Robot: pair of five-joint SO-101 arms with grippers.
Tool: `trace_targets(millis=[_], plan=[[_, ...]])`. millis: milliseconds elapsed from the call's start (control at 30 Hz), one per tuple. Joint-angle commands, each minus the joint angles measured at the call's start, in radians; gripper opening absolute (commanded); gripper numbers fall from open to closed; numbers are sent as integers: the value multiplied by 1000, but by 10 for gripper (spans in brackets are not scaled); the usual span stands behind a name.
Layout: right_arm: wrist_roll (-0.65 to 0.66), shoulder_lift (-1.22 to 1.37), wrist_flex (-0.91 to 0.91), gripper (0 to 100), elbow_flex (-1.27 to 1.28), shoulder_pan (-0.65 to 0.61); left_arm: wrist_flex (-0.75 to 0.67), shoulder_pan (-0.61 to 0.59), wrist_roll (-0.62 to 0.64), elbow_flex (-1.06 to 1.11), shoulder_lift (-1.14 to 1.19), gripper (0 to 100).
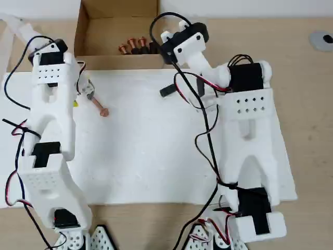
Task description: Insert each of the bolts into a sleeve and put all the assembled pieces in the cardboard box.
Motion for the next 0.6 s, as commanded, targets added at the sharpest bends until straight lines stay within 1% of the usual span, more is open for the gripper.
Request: trace_targets(millis=[0, 200, 433, 567], plan=[[8, -47, 14, 9, 1, 10, -31, 46, 46, -21, 12, 136], [6, -47, 12, 9, 1, 10, -57, 103, 61, -18, 84, 136], [6, -48, 11, 9, 1, 10, -72, 104, 61, -21, 171, 136], [6, -48, 9, 9, 1, 8, -114, 104, 61, -23, 228, 136]])
